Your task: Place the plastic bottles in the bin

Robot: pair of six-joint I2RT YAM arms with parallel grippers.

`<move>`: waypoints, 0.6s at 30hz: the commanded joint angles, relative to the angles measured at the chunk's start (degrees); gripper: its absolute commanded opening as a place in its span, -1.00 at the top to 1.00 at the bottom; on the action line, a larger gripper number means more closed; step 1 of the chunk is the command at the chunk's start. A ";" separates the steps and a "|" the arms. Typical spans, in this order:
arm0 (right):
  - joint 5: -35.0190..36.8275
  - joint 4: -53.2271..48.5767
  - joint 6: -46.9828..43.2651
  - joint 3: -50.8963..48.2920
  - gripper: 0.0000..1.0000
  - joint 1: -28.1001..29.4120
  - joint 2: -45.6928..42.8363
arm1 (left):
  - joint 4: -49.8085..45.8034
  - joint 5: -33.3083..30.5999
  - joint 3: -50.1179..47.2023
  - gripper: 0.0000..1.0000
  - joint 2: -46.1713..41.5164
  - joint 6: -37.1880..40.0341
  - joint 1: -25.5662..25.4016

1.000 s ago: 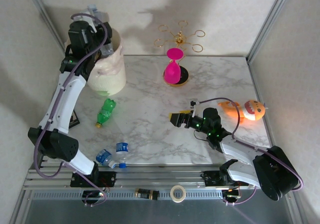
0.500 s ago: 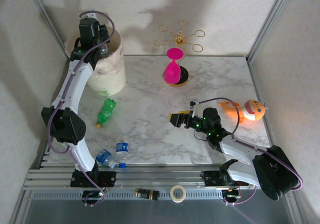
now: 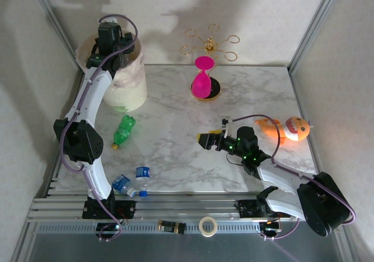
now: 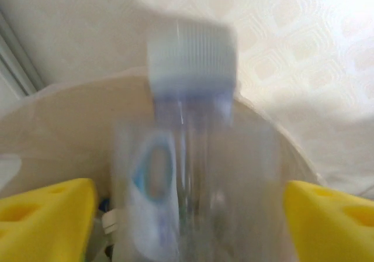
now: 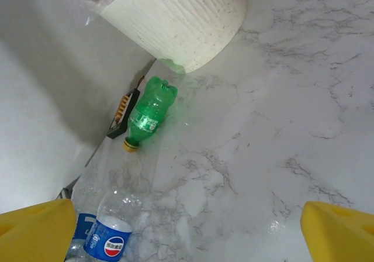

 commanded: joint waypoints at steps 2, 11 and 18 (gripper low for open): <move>0.96 -0.02 -0.31 0.81 -0.98 0.40 -0.86 | -1.24 -0.50 2.30 -0.99 -2.52 -0.90 0.44; 1.45 0.35 -0.12 1.44 -0.98 0.50 0.31 | -3.66 5.96 0.53 -0.99 -9.49 -6.28 -0.06; 2.99 1.12 0.88 1.85 -0.98 0.58 1.57 | -3.01 8.02 -12.89 -0.99 -20.93 -8.72 -3.51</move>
